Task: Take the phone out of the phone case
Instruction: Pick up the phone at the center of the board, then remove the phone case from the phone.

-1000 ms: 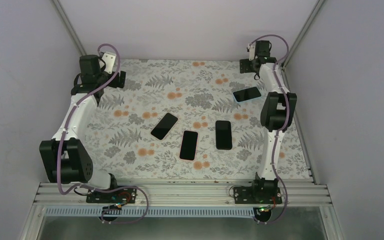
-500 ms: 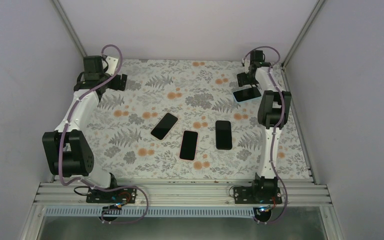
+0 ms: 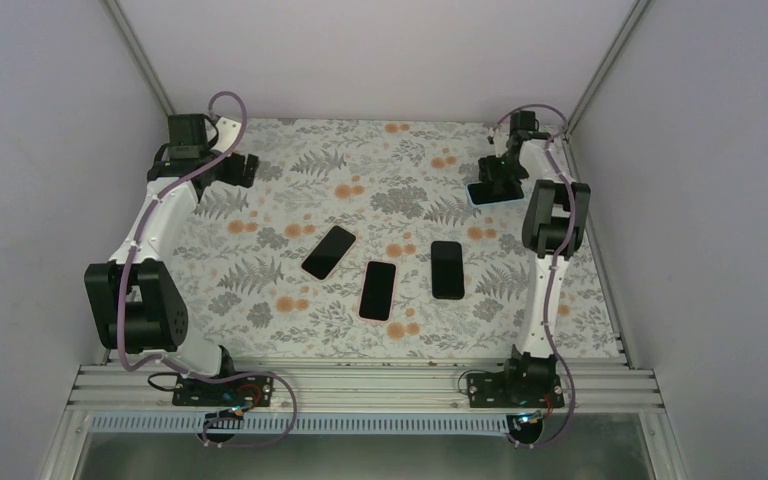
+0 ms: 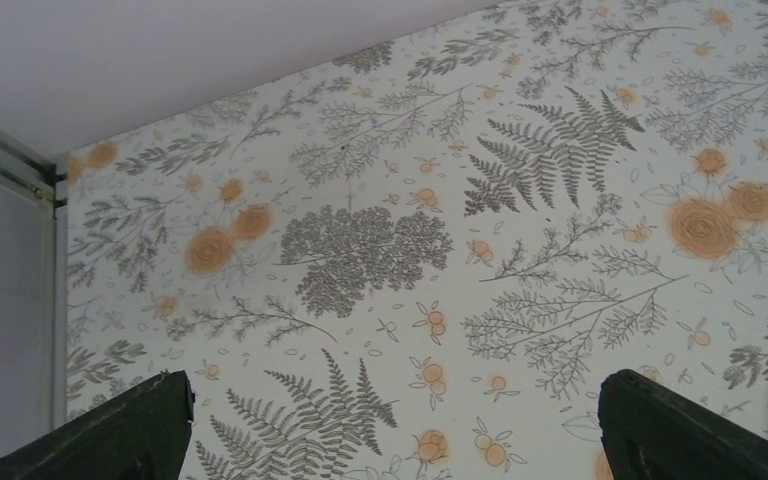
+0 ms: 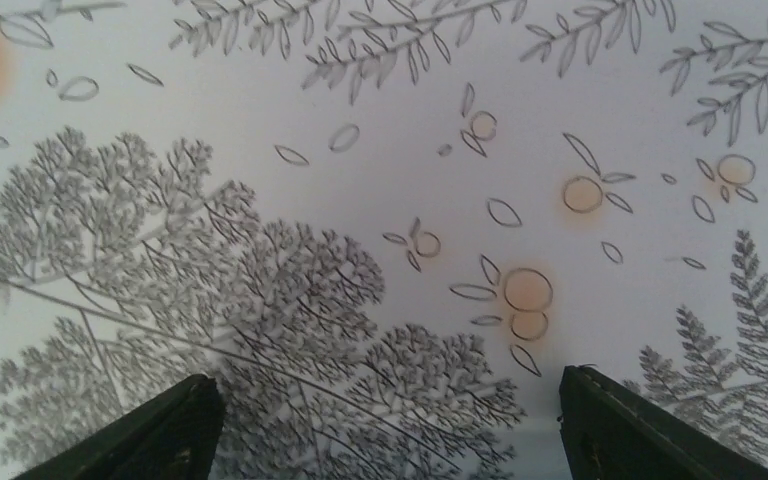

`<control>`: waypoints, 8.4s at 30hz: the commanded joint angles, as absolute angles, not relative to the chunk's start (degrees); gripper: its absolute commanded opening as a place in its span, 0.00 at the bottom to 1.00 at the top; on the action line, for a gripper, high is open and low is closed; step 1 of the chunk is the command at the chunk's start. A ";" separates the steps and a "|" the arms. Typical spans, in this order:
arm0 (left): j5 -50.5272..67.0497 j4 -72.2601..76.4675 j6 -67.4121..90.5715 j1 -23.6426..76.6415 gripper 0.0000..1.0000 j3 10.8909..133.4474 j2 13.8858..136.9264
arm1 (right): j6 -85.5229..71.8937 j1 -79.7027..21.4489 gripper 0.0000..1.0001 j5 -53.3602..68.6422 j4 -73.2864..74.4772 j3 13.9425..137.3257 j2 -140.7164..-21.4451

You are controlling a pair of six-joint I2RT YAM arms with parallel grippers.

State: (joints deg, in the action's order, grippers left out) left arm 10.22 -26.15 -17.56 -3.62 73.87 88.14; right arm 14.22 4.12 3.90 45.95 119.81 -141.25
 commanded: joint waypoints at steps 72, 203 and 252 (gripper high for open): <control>32.59 -51.12 -28.48 10.33 1.00 93.44 100.79 | 14.81 -9.61 0.53 -4.89 39.04 66.47 -100.49; 53.46 -77.78 -54.43 17.06 0.02 97.22 100.39 | 36.13 -31.12 0.83 34.52 56.73 93.13 -111.05; 53.26 -77.78 -54.83 18.49 0.02 99.60 102.99 | 45.86 -28.88 0.75 38.98 68.15 94.80 -111.65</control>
